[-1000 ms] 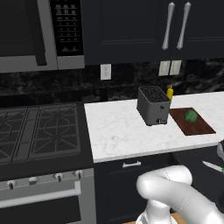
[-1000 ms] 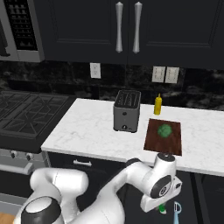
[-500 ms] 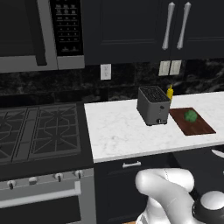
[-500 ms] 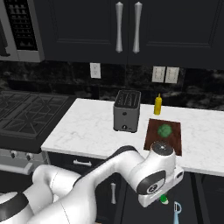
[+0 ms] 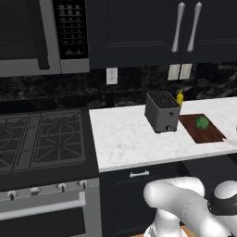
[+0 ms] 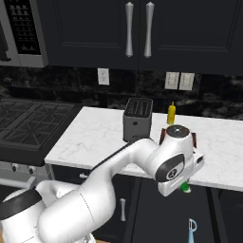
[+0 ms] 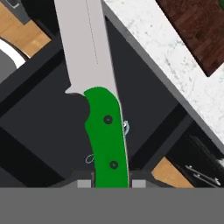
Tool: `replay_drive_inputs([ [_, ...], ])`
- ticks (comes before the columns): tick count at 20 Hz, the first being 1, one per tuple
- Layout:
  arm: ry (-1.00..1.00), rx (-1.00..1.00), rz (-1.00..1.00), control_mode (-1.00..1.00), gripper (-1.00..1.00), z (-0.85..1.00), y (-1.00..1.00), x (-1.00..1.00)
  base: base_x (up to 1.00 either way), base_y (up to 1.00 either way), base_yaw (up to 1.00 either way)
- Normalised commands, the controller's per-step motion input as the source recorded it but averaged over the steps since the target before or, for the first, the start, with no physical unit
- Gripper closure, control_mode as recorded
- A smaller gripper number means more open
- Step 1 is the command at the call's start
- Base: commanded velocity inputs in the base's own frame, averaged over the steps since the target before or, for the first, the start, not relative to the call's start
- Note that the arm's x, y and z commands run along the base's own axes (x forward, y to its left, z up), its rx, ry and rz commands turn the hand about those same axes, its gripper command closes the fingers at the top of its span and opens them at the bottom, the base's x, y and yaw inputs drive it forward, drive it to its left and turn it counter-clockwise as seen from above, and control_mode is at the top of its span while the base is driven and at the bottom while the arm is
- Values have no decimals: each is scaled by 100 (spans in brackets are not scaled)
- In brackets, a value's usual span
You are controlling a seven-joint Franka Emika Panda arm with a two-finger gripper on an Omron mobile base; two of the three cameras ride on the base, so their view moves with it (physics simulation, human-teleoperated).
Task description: Place the appropriate cutting tool for cutting the broccoli skin on the cutting board.
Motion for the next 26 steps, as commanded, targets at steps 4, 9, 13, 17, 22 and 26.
replay_drive_inputs([
  [4,0,5,3,-100,100,22,-31,65,0,0,0],
  [9,0,8,6,-100,100,1,-16,71,0,0,0],
  [13,0,5,9,-100,100,0,-7,74,0,0,0],
  [17,0,1,10,-100,100,-5,-1,65,0,0,0],
  [22,0,0,11,-100,100,-30,0,52,0,0,0],
  [26,0,0,11,-100,100,-42,0,47,0,0,0],
])
